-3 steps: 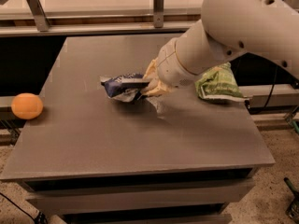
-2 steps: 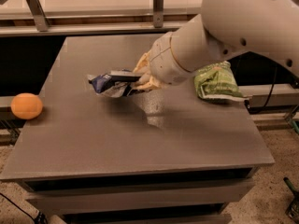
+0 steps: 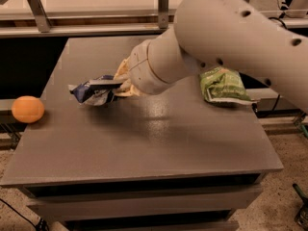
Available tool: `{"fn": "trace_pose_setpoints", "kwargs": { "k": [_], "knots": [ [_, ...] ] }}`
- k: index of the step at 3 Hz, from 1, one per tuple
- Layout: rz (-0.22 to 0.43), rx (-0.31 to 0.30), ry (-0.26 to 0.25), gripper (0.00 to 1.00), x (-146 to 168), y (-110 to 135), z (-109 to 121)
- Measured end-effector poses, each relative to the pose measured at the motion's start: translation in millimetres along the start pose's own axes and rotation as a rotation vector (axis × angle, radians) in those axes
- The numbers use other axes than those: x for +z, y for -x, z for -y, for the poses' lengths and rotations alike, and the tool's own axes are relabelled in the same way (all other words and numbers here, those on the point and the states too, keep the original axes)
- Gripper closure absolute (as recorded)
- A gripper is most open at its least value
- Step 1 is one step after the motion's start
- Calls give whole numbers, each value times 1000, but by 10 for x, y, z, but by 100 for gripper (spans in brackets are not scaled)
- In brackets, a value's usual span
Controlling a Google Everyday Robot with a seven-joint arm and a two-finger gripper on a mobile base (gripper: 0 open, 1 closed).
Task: Move blue chip bag near orange
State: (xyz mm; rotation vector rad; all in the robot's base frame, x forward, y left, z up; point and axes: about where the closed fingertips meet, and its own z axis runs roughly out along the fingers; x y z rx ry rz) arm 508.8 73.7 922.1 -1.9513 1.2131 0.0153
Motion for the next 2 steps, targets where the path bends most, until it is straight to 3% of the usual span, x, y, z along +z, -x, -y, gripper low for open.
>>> {"fn": "trace_pose_setpoints", "kwargs": {
  "k": [2],
  "knots": [
    [-30,-42,-7,100,321,109,-44]
  ]
}}
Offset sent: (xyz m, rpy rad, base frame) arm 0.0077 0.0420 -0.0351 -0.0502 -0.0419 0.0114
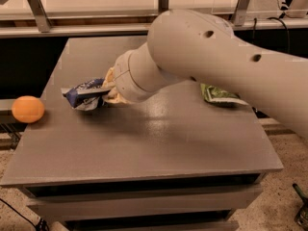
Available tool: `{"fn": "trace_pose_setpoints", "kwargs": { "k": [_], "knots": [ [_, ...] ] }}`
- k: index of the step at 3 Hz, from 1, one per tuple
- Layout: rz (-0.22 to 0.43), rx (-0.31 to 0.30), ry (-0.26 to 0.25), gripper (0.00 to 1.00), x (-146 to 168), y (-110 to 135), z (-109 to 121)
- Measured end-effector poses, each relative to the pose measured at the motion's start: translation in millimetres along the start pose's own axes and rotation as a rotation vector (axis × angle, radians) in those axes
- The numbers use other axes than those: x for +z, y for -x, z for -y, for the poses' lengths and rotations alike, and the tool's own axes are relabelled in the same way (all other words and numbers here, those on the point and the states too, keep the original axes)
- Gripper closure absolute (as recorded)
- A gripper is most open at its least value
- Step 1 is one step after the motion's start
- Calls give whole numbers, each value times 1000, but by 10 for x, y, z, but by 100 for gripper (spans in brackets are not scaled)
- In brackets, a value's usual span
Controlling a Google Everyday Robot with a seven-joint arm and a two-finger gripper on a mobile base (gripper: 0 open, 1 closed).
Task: Move blue chip bag near orange
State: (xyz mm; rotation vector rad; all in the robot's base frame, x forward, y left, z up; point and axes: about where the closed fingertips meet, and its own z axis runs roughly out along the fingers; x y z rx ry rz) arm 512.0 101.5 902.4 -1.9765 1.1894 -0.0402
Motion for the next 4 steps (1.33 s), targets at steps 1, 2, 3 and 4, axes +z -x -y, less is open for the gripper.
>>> {"fn": "trace_pose_setpoints", "kwargs": {
  "k": [1,2,3,4],
  "knots": [
    [10,-18,8,100,96,97,-24],
    [22,-36,20,100,179,202,-63],
    [31,-53,37,100,241,314,-98],
    [30,-56,35,84,230,332,-94]
  ]
}}
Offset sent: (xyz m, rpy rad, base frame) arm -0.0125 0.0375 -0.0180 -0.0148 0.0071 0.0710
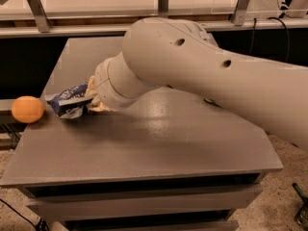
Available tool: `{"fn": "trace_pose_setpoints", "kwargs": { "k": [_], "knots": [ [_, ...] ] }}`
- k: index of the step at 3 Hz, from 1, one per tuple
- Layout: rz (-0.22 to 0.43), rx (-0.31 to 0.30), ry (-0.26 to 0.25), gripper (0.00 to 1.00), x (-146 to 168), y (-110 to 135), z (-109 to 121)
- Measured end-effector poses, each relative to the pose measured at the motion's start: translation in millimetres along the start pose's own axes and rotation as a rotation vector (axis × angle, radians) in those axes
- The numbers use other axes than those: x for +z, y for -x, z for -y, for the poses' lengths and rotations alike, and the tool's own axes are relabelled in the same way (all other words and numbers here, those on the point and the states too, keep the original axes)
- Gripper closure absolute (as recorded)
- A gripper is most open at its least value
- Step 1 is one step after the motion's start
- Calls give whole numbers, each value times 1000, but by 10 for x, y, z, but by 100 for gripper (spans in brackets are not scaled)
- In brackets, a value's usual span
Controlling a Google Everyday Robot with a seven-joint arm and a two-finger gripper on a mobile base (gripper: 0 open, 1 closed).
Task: Move blue chip bag near orange
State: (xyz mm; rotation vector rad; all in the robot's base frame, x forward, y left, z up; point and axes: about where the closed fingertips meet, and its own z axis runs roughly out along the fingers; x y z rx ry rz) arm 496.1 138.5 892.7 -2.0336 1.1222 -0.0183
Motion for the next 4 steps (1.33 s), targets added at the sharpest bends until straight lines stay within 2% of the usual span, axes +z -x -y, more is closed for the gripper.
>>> {"fn": "trace_pose_setpoints", "kwargs": {
  "k": [3,4],
  "knots": [
    [-1,-12,-4,14,-27,60,12],
    [-1,-16,-5,0,-36,80,16]
  ]
}}
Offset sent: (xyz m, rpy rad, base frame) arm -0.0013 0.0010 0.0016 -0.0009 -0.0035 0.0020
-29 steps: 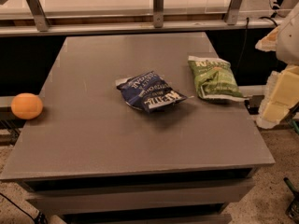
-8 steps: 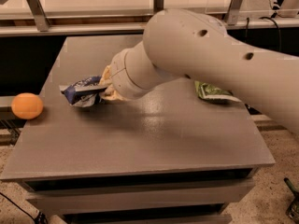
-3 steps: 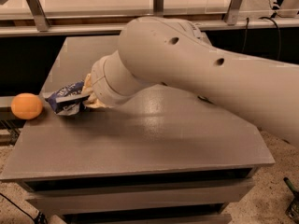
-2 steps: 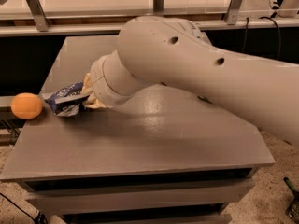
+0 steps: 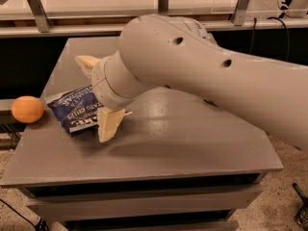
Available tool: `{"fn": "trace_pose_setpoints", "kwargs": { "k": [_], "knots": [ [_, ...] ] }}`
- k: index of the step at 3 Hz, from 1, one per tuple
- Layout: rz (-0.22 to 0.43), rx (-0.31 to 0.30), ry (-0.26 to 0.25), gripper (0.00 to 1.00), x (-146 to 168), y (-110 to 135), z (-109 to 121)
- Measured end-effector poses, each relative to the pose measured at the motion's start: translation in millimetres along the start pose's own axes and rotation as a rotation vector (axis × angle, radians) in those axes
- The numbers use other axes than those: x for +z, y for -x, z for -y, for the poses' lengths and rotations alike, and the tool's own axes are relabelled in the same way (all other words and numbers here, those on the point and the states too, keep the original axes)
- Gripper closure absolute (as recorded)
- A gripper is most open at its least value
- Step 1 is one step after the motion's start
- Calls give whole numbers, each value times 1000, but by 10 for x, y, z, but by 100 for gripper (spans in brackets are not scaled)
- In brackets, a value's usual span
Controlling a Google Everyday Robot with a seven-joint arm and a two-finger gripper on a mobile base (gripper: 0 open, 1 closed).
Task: Move blue chip bag near orange
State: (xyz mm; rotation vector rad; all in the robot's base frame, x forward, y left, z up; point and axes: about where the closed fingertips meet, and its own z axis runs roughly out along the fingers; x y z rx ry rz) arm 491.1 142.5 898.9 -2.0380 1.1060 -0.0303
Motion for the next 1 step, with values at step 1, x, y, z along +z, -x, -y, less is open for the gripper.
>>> {"fn": "trace_pose_setpoints", "kwargs": {
  "k": [1],
  "knots": [
    [0,0,0,0,0,1,0]
  ]
}}
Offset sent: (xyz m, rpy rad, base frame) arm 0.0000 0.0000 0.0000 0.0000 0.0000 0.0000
